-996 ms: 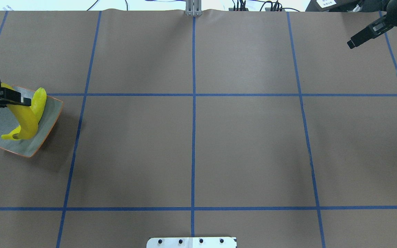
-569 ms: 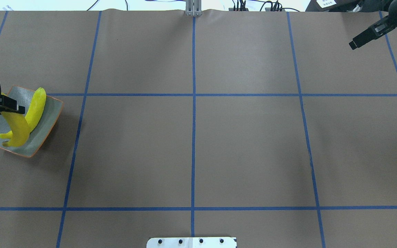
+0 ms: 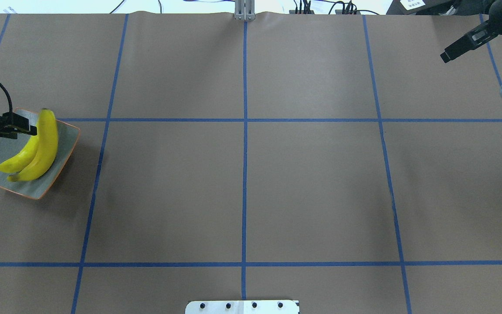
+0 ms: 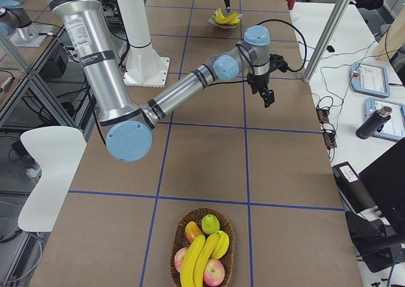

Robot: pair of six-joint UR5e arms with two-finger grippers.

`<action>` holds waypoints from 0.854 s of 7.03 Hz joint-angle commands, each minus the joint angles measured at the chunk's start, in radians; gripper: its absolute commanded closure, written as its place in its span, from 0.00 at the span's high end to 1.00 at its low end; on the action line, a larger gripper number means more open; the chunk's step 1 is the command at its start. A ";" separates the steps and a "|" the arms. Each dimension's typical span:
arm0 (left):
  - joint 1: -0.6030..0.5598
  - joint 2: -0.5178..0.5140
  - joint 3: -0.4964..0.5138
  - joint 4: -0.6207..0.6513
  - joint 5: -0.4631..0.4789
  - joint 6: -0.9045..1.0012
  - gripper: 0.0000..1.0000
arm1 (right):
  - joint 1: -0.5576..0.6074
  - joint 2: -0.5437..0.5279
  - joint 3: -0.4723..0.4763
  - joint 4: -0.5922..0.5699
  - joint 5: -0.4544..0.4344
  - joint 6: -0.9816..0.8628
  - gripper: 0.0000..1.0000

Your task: Transfer all bananas from basket to plate

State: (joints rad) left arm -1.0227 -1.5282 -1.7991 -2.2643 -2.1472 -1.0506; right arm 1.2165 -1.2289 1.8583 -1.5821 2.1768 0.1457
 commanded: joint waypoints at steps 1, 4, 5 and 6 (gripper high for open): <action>-0.001 -0.006 0.012 0.000 0.044 0.048 0.99 | 0.000 -0.001 -0.002 0.001 0.001 0.000 1.00; -0.004 -0.019 -0.038 -0.001 0.007 0.055 0.99 | 0.029 -0.076 0.001 0.004 0.005 -0.076 1.00; -0.004 -0.027 -0.043 -0.001 0.003 0.055 0.99 | 0.084 -0.133 0.002 0.002 0.018 -0.215 1.00; -0.004 -0.029 -0.043 -0.009 0.003 0.055 0.99 | 0.143 -0.194 -0.002 0.002 0.043 -0.356 1.00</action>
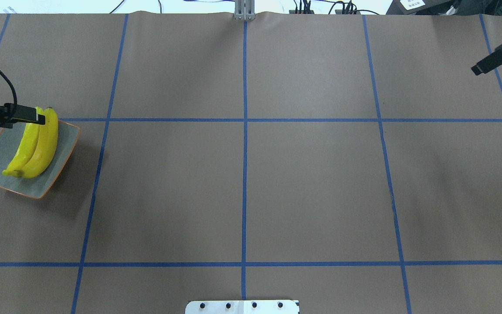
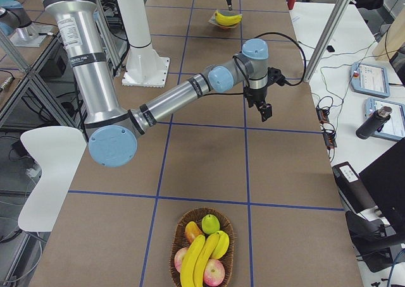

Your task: Transfer all bananas from basket to plate

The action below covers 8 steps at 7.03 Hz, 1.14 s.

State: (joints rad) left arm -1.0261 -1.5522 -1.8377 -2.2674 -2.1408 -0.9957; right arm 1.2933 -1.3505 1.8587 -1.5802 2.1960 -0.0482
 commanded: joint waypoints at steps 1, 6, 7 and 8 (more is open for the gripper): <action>0.000 -0.006 -0.009 -0.010 -0.004 -0.001 0.99 | 0.134 -0.138 -0.007 -0.001 0.037 -0.318 1.00; 0.000 -0.017 -0.018 -0.011 -0.002 -0.001 0.99 | 0.322 -0.384 -0.174 0.192 -0.138 -0.843 1.00; 0.000 -0.017 -0.020 -0.011 -0.002 -0.001 0.99 | 0.322 -0.441 -0.259 0.356 -0.148 -0.845 1.00; 0.000 -0.017 -0.022 -0.011 -0.002 -0.001 0.99 | 0.324 -0.469 -0.370 0.516 -0.148 -0.835 1.00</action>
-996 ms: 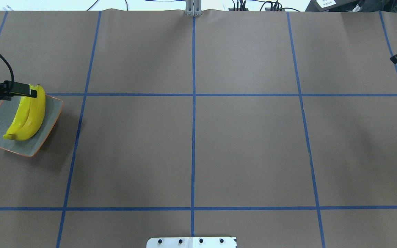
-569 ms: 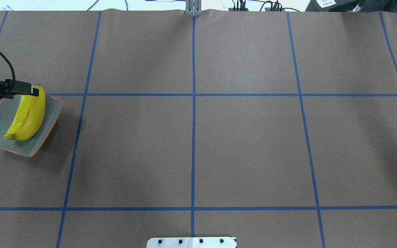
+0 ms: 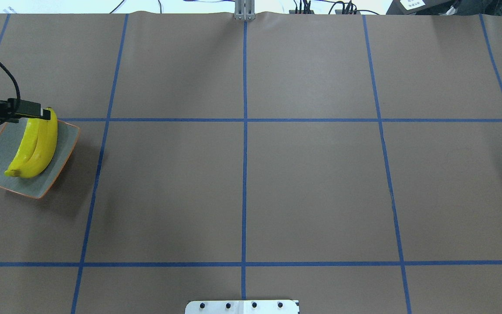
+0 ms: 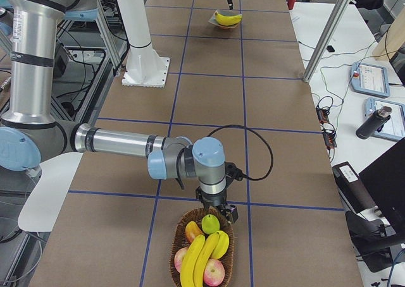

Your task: Transfer all bananas from basket to plate

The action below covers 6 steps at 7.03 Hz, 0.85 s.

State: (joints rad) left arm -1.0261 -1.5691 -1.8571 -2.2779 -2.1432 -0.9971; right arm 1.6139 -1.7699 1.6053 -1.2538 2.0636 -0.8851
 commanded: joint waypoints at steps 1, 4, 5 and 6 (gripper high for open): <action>0.000 0.001 -0.002 -0.003 0.000 0.000 0.99 | 0.003 -0.052 -0.177 0.274 -0.011 0.011 1.00; 0.000 0.004 -0.010 -0.009 0.000 0.002 0.99 | 0.003 -0.083 -0.179 0.280 -0.005 0.098 0.99; 0.000 0.004 -0.010 -0.009 0.000 0.000 0.99 | 0.003 -0.083 -0.180 0.281 -0.010 0.097 0.95; 0.000 0.004 -0.010 -0.009 0.000 0.000 0.99 | 0.003 -0.082 -0.180 0.281 -0.010 0.097 0.93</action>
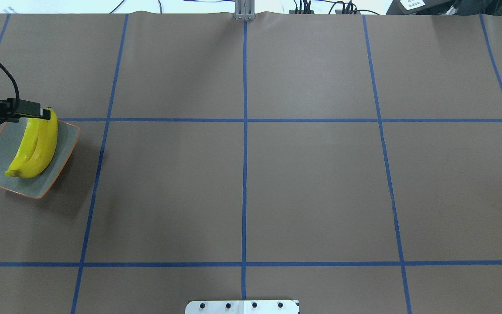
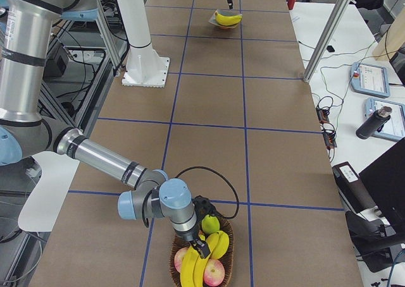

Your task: Transfer all bananas from basket to plate

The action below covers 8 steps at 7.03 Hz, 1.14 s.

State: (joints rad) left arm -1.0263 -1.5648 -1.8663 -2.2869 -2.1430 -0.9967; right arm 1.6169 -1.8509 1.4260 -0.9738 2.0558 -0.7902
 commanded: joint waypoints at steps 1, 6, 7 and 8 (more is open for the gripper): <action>0.000 0.000 -0.001 0.000 0.000 0.001 0.99 | -0.002 0.005 -0.001 0.000 -0.005 0.000 0.93; 0.002 0.000 -0.001 -0.002 -0.002 0.000 0.99 | -0.018 0.012 -0.028 -0.003 -0.023 0.003 0.92; 0.002 0.000 0.001 -0.002 -0.002 0.000 0.99 | -0.025 0.019 -0.030 -0.005 -0.023 0.006 0.90; 0.002 0.000 0.001 -0.002 -0.002 0.000 0.99 | -0.029 0.024 -0.032 -0.005 -0.022 0.021 0.86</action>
State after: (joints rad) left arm -1.0247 -1.5647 -1.8657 -2.2887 -2.1445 -0.9971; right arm 1.5944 -1.8333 1.3972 -0.9779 2.0334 -0.7817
